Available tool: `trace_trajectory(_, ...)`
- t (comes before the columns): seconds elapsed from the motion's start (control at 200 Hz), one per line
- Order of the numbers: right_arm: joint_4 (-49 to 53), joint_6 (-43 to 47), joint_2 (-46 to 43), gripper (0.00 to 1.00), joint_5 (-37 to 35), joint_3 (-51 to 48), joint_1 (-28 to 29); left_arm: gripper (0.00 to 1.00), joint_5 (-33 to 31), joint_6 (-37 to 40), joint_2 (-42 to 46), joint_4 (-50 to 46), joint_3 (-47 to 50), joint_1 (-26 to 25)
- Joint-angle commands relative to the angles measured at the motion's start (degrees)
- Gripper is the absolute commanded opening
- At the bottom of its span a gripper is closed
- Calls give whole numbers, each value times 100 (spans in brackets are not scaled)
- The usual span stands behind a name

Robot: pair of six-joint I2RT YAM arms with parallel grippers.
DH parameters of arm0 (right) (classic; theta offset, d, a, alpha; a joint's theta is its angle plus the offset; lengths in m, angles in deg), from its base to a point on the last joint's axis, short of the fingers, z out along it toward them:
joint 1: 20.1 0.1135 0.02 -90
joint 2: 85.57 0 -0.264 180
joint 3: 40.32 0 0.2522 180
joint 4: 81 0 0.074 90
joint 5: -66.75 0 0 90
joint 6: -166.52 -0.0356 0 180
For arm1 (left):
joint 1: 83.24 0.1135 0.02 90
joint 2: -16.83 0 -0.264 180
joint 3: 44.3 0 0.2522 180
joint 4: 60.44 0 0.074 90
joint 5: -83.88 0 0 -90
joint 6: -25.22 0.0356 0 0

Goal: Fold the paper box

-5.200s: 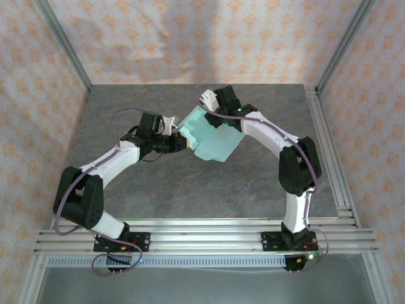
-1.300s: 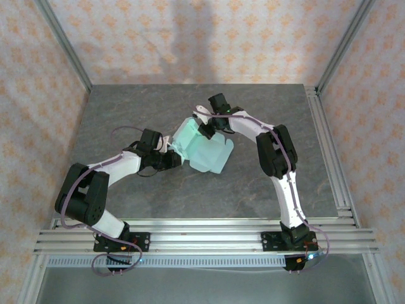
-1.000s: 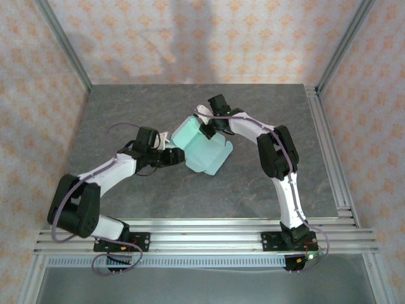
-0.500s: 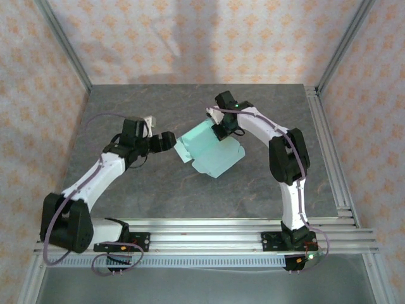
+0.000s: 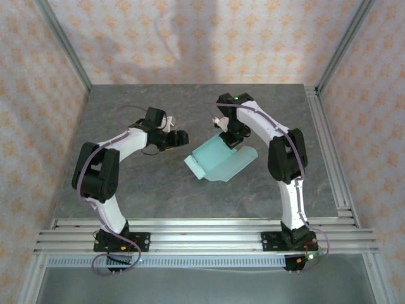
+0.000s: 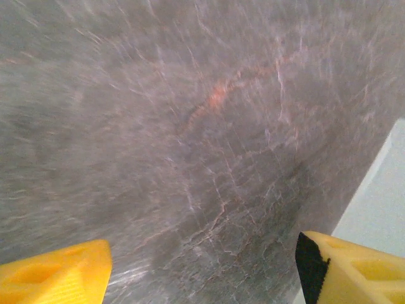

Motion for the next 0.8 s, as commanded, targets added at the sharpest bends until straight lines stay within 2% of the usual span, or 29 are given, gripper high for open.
trace_trajectory(0.0, 455, 218, 432, 0, -265, 338, 45, 76, 416, 255, -256, -240, -201, -237)
trace_trajectory(0.09, 554, 200, 682, 0, -240, 613, 42, 74, 501, 243, -387, -163, -201, -367)
trace_trajectory(0.38, 187, 237, 771, 24, 167, 632, -1, 70, 661, 284, -687, -127, -166, -542)
trace_trajectory(0.531, -5, 244, 769, 25, 374, 596, -28, 68, 741, 301, -793, -107, -171, -550)
trace_trajectory(0.706, -87, 218, 861, 26, 205, 639, -39, 68, 754, 315, -830, -125, -201, -560)
trace_trajectory(0.796, -181, 273, 853, 35, 347, 613, -49, 68, 767, 337, -847, -152, -217, -578)
